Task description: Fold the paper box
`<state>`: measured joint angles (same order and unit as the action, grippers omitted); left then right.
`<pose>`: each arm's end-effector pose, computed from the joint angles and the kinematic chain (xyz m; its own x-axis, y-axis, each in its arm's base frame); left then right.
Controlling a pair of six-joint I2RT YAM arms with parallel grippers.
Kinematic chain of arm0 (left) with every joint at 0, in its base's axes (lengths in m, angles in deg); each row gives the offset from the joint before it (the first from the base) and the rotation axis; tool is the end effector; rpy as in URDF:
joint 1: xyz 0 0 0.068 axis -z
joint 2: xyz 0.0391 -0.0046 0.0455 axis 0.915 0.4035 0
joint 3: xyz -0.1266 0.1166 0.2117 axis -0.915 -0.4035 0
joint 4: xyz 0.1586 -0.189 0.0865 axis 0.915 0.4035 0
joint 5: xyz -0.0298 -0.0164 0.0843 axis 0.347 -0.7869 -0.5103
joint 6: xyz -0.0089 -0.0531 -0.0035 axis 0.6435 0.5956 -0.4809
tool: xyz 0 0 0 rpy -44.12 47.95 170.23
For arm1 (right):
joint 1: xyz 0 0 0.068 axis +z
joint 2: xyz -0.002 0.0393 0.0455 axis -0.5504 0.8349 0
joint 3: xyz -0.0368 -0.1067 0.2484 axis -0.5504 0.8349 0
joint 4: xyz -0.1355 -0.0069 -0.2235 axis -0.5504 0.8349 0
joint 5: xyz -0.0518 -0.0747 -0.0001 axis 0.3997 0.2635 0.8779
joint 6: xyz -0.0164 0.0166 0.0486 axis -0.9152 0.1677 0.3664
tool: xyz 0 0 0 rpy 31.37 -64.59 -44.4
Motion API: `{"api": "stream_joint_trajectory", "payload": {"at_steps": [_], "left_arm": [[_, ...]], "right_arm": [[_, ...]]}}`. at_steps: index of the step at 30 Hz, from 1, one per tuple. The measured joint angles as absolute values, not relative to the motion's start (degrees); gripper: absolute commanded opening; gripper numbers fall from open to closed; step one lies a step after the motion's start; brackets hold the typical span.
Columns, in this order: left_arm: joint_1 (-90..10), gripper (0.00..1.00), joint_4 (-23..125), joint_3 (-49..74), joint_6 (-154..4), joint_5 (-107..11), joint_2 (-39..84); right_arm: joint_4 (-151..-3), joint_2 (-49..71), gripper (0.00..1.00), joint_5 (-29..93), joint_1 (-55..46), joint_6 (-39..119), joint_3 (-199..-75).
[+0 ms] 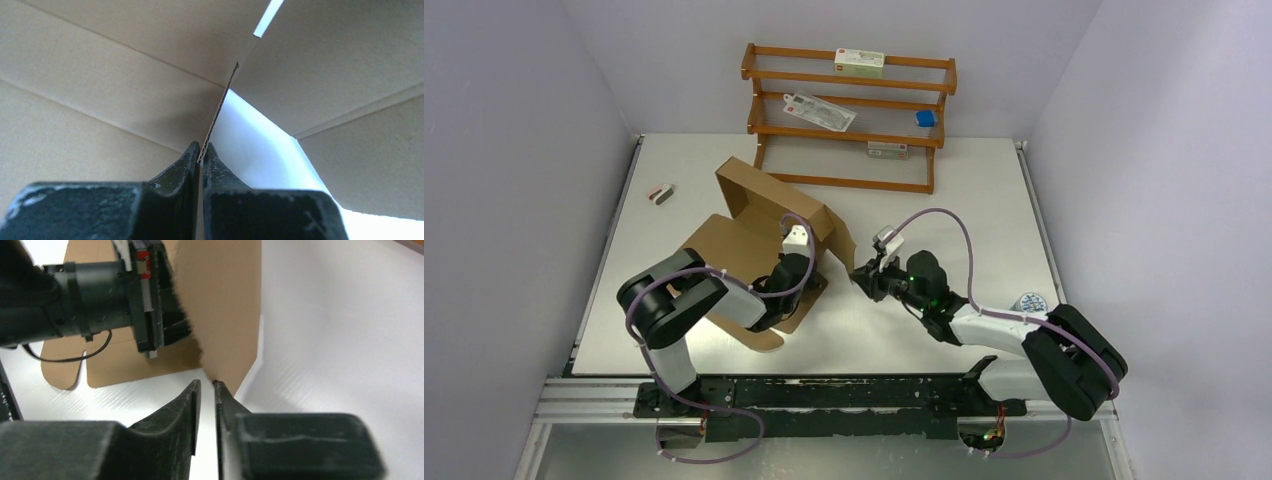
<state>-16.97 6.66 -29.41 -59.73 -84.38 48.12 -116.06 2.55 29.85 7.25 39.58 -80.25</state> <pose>0.2111 -0.2187 0.1153 -0.4187 -0.1220 -0.8999 0.2196 0.9479 -0.2307 0.1784 0.1615 0.1758 -0.2785 -0.0957 -0.9557 -0.7449 0.6496 0.1520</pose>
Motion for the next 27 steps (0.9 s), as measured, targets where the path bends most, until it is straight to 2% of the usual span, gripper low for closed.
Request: {"api": "stream_joint_trajectory", "payload": {"at_steps": [2, 10, 19, 22, 27], "left_arm": [[-18.0, 0.05, 6.1, -29.72, -59.77, -82.99, 48.04], [-20.03, 0.05, 5.75, -30.44, -60.67, -78.33, 47.23], [-20.23, 0.05, 5.79, -30.46, -61.19, -74.75, 47.12], [-20.25, 0.05, 5.81, -30.46, -61.26, -73.83, 47.07], [-20.25, 0.05, 5.77, -30.46, -61.3, -72.47, 47.07]], "right_arm": [[-115.82, 2.14, 0.32, 28.76, 7.23, 39.06, -80.25], [-109.39, -4.9, 0.49, 25.44, 3.99, 35.54, -81.98], [-103.95, -8.75, 0.51, 21.37, -10.54, 34.82, -89.43], [-104.36, -5.16, 0.51, 21.5, -14.61, 35.54, -90.57], [-105.11, 5.83, 0.51, 18.86, -15.02, 34.88, -94.22]]}}
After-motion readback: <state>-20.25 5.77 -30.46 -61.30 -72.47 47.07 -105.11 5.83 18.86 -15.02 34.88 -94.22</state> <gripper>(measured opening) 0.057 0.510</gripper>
